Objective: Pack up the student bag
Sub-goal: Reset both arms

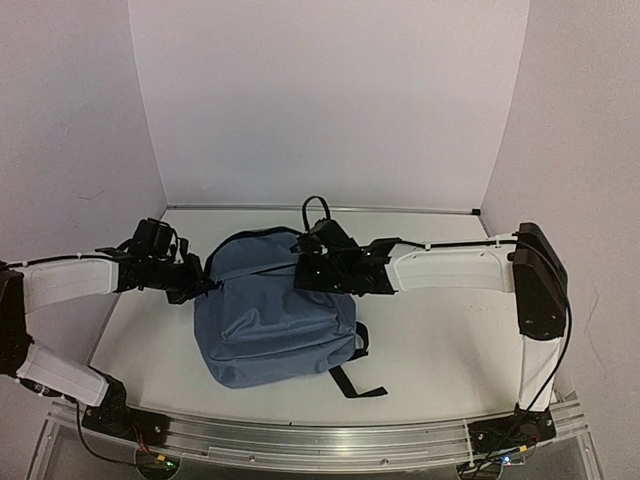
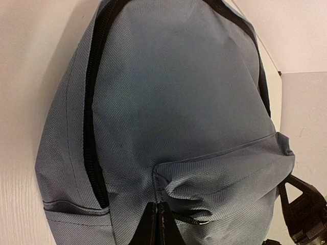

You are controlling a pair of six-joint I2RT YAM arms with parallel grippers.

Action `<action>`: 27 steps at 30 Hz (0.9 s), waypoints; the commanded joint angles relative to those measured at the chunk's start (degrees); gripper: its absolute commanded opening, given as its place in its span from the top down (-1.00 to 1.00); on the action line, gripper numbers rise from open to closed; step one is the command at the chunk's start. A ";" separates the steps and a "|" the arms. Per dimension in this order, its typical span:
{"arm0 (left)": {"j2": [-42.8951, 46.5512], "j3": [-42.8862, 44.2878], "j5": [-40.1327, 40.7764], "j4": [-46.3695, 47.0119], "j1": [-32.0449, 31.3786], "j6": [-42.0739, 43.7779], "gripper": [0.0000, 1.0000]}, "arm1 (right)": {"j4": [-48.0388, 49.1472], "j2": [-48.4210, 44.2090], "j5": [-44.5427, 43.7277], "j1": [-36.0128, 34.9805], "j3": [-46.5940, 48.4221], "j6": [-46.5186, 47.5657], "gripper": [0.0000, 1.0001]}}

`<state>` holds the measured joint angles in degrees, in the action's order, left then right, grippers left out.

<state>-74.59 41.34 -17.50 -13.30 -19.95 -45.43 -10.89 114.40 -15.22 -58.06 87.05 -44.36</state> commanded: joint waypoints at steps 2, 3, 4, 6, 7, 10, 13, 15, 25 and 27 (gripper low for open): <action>-9.66 7.50 -0.99 2.02 3.11 5.82 1.00 | -1.76 -3.34 -5.93 2.96 -0.60 -2.67 1.00; -11.00 8.53 -1.15 1.99 3.31 6.27 1.00 | -1.54 -3.29 -5.49 2.99 -0.82 -2.83 1.00; -12.15 9.40 -1.22 1.98 3.48 6.68 1.00 | -1.33 -3.29 -5.10 3.01 -1.03 -2.96 1.00; -12.52 9.88 -0.84 2.26 3.59 7.27 1.00 | -1.08 -3.85 -4.65 3.01 -1.54 -2.60 1.00; -12.34 9.80 -0.83 2.30 3.60 7.62 1.00 | -0.62 -4.38 -4.23 2.97 -1.72 -1.87 1.00; -10.91 9.69 -1.39 1.31 3.60 8.80 0.64 | 3.64 -7.01 0.93 3.01 -3.32 3.86 0.59; -8.19 9.54 -1.19 -1.11 3.60 9.78 -0.06 | 5.46 -10.00 5.10 3.00 -4.75 7.49 -0.23; -5.26 9.17 -0.08 -2.91 3.68 10.50 -0.35 | 5.45 -12.30 5.33 3.04 -5.71 9.10 -0.62; 0.87 11.73 -0.98 -13.24 12.12 15.06 -0.95 | 5.09 -23.30 7.95 10.85 -13.06 15.64 -0.97; 0.68 12.83 -4.24 -14.21 16.35 16.16 -0.97 | 5.10 -24.91 9.20 14.91 -15.57 15.98 -0.97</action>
<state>-74.67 50.35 -18.60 -22.74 -9.89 -32.69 -5.81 92.83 -7.85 -50.80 75.98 -30.93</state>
